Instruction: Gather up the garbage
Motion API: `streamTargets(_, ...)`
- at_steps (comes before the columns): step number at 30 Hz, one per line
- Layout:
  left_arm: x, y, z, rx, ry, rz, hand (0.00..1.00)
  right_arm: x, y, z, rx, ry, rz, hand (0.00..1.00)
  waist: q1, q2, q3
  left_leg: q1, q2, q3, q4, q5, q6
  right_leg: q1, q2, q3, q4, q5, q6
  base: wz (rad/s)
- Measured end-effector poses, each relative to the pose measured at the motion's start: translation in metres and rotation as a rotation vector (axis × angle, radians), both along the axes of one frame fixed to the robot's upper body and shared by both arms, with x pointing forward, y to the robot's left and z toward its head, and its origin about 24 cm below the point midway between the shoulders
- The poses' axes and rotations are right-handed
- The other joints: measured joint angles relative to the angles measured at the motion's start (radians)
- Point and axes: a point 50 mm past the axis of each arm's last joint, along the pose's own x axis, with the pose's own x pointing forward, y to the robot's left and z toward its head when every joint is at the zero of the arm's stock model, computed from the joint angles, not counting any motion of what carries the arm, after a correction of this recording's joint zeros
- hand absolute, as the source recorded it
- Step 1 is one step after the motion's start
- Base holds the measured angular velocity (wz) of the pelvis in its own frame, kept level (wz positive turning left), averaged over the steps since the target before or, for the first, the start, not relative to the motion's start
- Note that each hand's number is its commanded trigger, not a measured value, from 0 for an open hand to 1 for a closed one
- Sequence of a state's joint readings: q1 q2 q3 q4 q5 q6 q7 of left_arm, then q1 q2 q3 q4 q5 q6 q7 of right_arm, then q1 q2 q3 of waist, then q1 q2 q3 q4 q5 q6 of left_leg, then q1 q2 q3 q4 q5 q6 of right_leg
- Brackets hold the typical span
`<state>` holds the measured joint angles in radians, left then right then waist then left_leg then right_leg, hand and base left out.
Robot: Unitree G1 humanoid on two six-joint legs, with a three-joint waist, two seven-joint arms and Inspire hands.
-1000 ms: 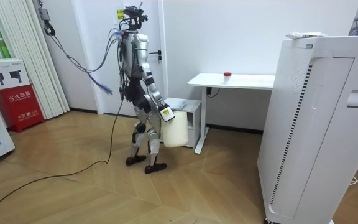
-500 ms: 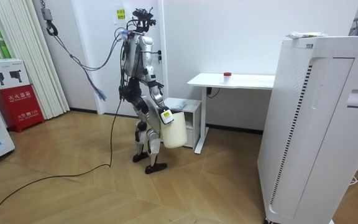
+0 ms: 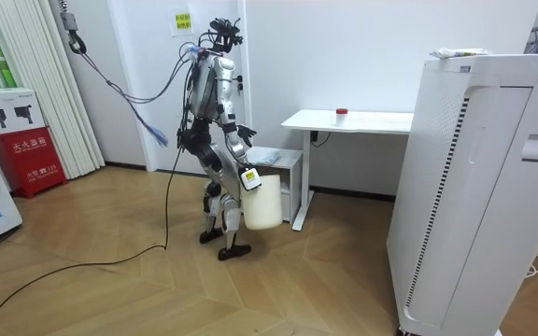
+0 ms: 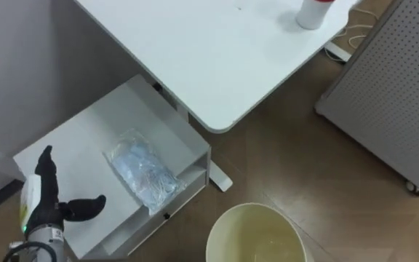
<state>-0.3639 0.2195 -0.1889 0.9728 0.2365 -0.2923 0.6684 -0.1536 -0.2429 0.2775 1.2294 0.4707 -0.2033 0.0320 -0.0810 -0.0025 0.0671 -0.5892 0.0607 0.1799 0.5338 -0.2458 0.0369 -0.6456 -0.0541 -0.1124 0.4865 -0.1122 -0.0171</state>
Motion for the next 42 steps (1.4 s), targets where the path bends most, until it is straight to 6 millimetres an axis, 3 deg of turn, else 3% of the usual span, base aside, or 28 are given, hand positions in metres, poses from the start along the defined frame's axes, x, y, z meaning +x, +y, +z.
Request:
streamTargets(7,0.0,-0.019,-0.009,0.054,0.059,-0.118,0.0,0.007,0.006,0.003,-0.022,-0.022,0.029,1.0,-0.047,0.008,0.0058,0.001,0.009,0.015,0.005,-0.007,0.0,-0.006,0.002,0.009,0.012,-0.005,-0.007,-0.06)
streamTargets(17,0.009,-0.015,-0.001,0.071,0.047,-0.107,0.0,0.015,0.008,0.007,0.009,-0.063,0.001,1.0,-0.084,0.007,0.0057,-0.079,0.019,0.028,0.073,-0.016,-0.001,-0.092,0.007,0.022,0.063,-0.005,-0.014,-0.05)
streamTargets(22,0.021,-0.014,0.008,0.123,0.038,-0.123,0.0,0.015,0.004,0.008,0.035,-0.07,-0.051,1.0,-0.099,0.007,0.0065,-0.137,0.049,0.038,0.152,-0.055,0.003,-0.14,0.024,0.03,0.105,-0.016,-0.015,-0.13)
streamTargets(27,0.021,-0.011,0.008,0.186,0.055,-0.144,0.0,0.011,-0.001,0.007,0.034,-0.053,-0.071,1.0,-0.132,0.008,0.009,-0.154,0.049,0.037,0.167,-0.058,0.004,-0.161,0.022,0.033,0.12,-0.018,-0.016,-0.02)
streamTargets(31,0.024,-0.009,0.01,0.24,0.066,-0.171,0.0,0.01,-0.003,0.007,0.049,-0.05,-0.096,1.0,-0.139,0.01,0.0127,-0.167,0.05,0.039,0.17,-0.058,0.004,-0.175,0.022,0.033,0.124,-0.018,-0.017,-0.01)
streamTargets(42,0.019,-0.002,-0.005,0.371,0.238,-0.243,0.0,0.009,-0.004,0.007,0.072,-0.049,-0.122,1.0,-0.151,0.009,0.0134,-0.175,0.047,0.04,0.156,-0.058,0.004,-0.187,0.023,0.037,0.116,-0.019,-0.017,0.0)
